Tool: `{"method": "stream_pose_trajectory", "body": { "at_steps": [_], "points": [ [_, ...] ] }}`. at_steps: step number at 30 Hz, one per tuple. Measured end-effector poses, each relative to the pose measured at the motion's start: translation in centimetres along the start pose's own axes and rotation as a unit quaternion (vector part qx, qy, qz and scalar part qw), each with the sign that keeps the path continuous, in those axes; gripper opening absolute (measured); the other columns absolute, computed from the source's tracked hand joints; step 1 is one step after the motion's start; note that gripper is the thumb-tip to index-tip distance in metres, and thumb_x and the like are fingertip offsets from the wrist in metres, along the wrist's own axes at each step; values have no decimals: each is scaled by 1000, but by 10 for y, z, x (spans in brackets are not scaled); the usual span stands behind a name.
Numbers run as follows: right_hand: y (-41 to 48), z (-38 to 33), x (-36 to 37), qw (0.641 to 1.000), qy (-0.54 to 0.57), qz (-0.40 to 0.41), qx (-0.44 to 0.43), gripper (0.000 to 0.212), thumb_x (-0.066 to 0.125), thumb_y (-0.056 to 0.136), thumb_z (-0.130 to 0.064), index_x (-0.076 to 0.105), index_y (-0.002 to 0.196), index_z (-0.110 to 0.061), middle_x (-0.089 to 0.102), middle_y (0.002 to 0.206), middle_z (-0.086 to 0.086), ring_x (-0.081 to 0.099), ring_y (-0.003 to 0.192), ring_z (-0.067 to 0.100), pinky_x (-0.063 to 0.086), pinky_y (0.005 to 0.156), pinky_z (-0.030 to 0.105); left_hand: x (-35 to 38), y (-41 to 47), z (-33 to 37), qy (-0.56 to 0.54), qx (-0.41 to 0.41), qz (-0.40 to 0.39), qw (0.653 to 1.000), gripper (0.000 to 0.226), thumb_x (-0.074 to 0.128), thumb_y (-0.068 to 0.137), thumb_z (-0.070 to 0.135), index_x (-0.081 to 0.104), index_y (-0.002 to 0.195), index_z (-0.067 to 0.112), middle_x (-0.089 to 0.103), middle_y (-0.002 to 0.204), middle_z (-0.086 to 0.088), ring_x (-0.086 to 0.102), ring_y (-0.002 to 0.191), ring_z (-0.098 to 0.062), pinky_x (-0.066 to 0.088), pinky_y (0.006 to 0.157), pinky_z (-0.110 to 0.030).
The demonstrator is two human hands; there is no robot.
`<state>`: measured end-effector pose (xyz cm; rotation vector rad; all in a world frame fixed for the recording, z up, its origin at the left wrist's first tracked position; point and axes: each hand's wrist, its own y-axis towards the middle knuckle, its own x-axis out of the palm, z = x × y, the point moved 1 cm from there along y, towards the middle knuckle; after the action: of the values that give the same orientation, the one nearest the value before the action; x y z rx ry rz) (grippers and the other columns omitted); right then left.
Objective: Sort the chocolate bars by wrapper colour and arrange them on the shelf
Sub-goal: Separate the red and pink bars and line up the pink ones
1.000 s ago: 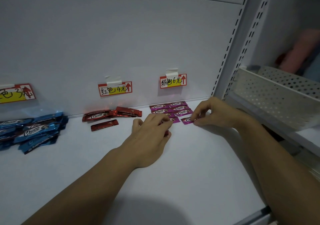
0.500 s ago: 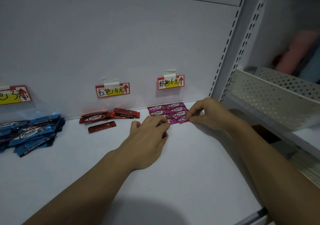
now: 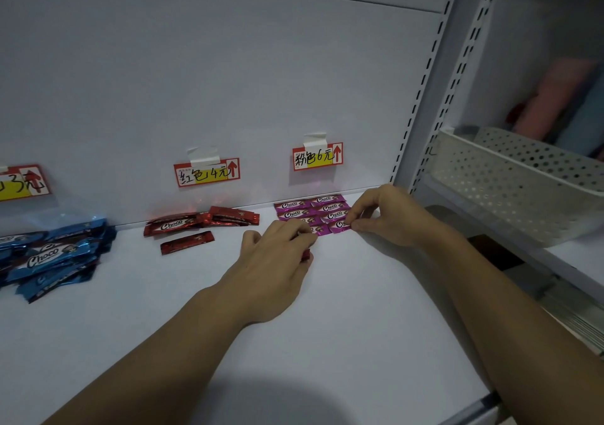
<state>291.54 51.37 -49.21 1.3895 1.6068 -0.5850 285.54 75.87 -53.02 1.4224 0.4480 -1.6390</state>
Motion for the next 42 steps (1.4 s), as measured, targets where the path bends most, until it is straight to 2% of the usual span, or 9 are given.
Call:
{"method": "stream_pose_trajectory", "body": {
  "at_steps": [5,9,13,20,25,29,35,39,42],
  "points": [
    [-7,-29,-3,987,139,73,-38,11,74,91,-19,75,90,-30,73,86,-8,68,88,14,60,67,34,-12,0,4,-118,-48,101,987,54,21,100,52,50,137,27,61,127,7,56,109,-11,48,91,-31],
    [-17,-67,11,946,291,-38,-138,20,79,82,-8,75,103,-8,74,88,9,68,80,17,57,76,33,-14,-1,6,-139,-77,125,979,46,52,103,30,29,142,32,64,95,13,63,76,-12,52,63,-26],
    [-16,-74,26,940,283,-112,-152,25,81,76,5,77,97,-7,75,86,0,69,78,15,55,75,28,-13,-3,4,-178,-60,84,979,71,61,90,12,21,144,36,64,95,14,63,77,-8,54,65,-25],
    [-14,-65,9,932,360,14,-41,4,67,91,0,68,93,-3,73,94,21,73,90,31,60,75,35,-19,-5,-2,-153,-123,128,972,42,57,94,12,42,129,30,54,101,16,57,88,-8,46,68,-19],
    [-14,-62,5,946,324,-27,0,10,69,92,-6,68,102,-9,75,87,18,73,81,31,57,63,34,-17,-6,-12,-15,-148,132,980,25,57,89,13,64,110,23,55,109,7,53,105,-15,49,94,-40],
    [-15,-59,1,967,240,-80,7,18,74,90,-9,69,107,-12,76,81,13,67,62,21,50,53,24,-15,-5,-10,12,-160,102,982,20,55,93,20,63,111,23,55,112,5,52,104,-15,49,92,-39],
    [-17,-49,-2,963,187,-173,90,19,80,84,-23,72,101,-17,73,76,18,58,53,22,50,53,30,-15,-5,-11,-7,-172,73,982,18,55,95,21,59,112,24,53,115,4,53,101,-15,53,91,-39],
    [-17,-46,-3,977,123,-161,-63,17,86,78,-20,80,93,-22,71,80,3,59,69,13,50,66,26,-15,-5,-11,-11,-175,69,982,18,56,96,21,59,113,24,53,116,4,54,101,-15,53,91,-37],
    [-16,-44,7,977,93,-172,-87,14,84,80,-15,82,91,-23,74,87,-7,63,79,13,50,71,20,-15,-5,-12,-11,-175,68,982,18,56,96,22,59,114,24,53,117,4,54,101,-15,53,92,-38]
  ]
}}
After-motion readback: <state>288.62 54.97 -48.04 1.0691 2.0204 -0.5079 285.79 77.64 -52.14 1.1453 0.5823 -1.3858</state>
